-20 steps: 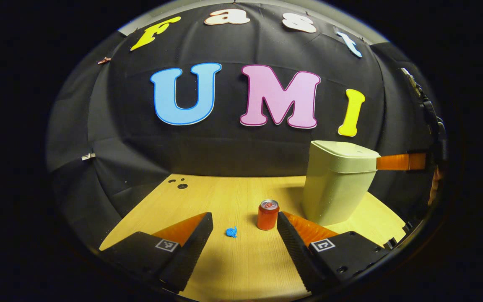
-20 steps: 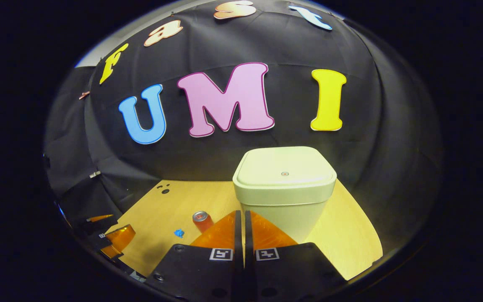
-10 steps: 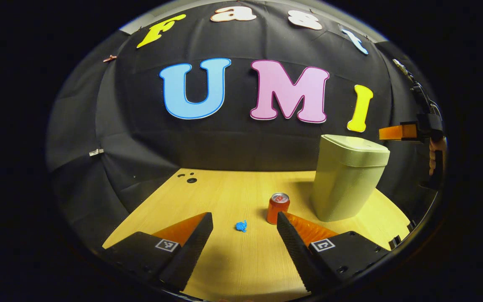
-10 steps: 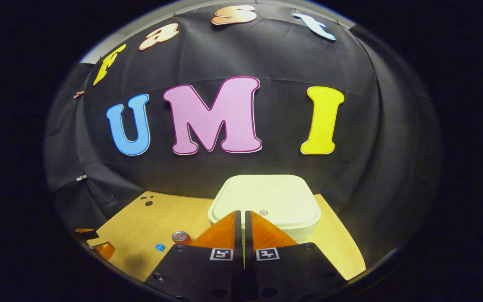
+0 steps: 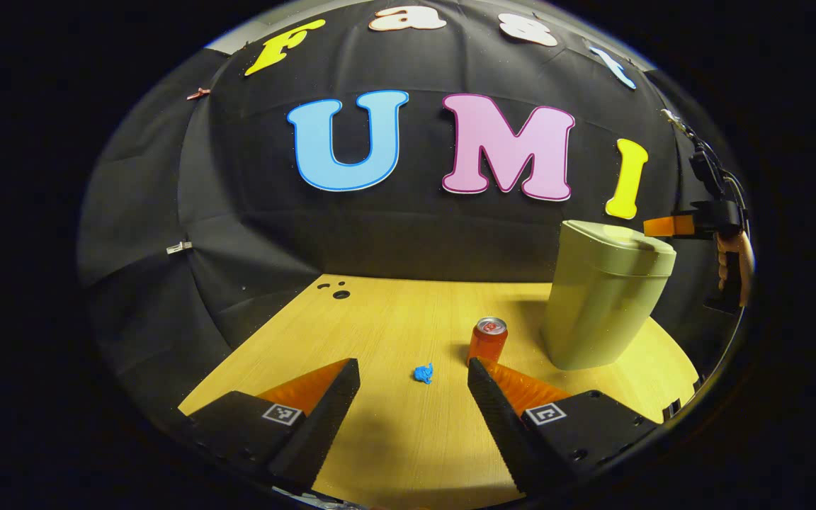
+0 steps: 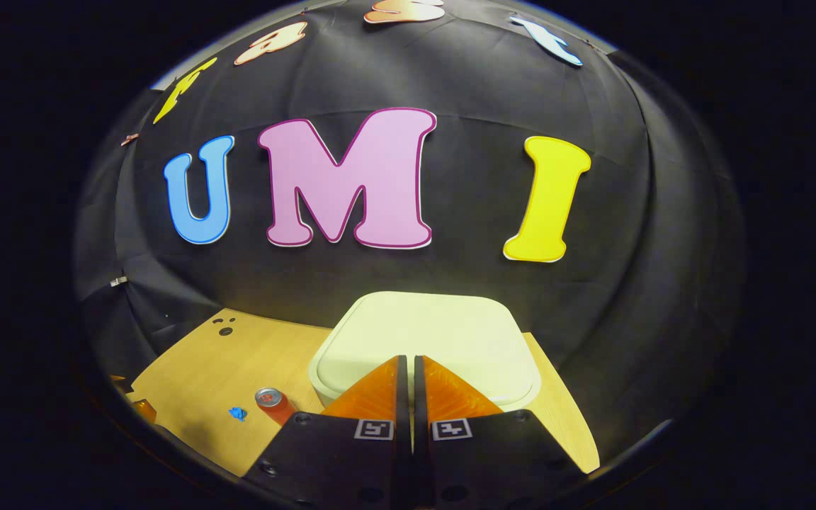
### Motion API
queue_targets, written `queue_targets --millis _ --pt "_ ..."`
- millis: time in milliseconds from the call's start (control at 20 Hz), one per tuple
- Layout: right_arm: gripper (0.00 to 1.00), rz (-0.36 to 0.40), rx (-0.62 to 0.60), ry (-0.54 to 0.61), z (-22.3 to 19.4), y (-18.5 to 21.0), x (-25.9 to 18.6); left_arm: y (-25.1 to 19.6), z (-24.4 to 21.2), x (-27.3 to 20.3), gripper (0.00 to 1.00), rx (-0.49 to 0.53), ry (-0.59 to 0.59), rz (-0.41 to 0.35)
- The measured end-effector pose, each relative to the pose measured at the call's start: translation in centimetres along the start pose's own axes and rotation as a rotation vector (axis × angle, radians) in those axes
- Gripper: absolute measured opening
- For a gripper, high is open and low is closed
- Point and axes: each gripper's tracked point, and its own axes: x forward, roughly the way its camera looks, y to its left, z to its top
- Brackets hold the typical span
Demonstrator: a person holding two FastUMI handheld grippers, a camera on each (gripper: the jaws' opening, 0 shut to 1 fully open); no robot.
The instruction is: Press the lid of the desktop garbage bin to open it, pick up the crumpled paper on the desktop and throw it into the bin, then pick up the pop can on the desktop and drop it into the bin, and finally close the garbage bin lid.
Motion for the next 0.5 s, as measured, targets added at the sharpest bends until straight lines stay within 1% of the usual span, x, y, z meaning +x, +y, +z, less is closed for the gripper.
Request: queue_targets --millis 50,100,200,250,350,500 --pt "0.10 -0.008 -0.001 -0.002 -0.05 -0.15 0.35 0.21 -0.14 -0.06 0.98 -0.002 0.003 0.006" --pt "0.05 -0.016 -0.002 -0.010 -0.06 -0.28 0.60 0.38 -0.25 -0.05 0.98 -0.003 0.007 0.015" --pt "0.05 -0.020 -0.015 0.003 -0.89 -0.15 0.95 0.74 -0.26 0.00 0.99 -0.009 0.008 0.028" --pt "0.05 -0.024 -0.019 -0.014 -0.54 -0.16 0.97 0.67 -0.35 0.04 0.98 -0.014 0.008 0.030" --pt "0.05 -0.024 -0.022 -0.010 -0.71 -0.25 0.85 0.62 -0.60 0.18 0.98 -0.018 0.013 0.030" --pt "0.05 -0.023 0.026 -0.002 -0.86 -0.31 0.95 0.29 -0.67 0.32 0.98 -0.007 0.015 0.025"
